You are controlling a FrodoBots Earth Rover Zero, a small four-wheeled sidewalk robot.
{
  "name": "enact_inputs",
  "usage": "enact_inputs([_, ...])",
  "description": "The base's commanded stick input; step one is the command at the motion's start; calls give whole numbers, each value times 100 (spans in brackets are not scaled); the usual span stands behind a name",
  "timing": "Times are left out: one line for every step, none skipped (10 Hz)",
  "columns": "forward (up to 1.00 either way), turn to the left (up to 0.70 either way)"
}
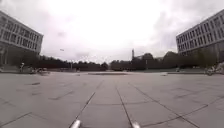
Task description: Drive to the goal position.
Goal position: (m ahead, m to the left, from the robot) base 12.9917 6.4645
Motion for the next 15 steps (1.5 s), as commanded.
enact_inputs([70, 2])
enact_inputs([70, 2])
enact_inputs([70, 3])
enact_inputs([70, 16])
enact_inputs([70, 35])
enact_inputs([70, 35])
enact_inputs([70, 35])
enact_inputs([70, 30])
enact_inputs([70, 16])
enact_inputs([70, 0])
enact_inputs([70, 0])
enact_inputs([70, 0])
enact_inputs([70, 0])
enact_inputs([70, 0])
enact_inputs([70, 0])
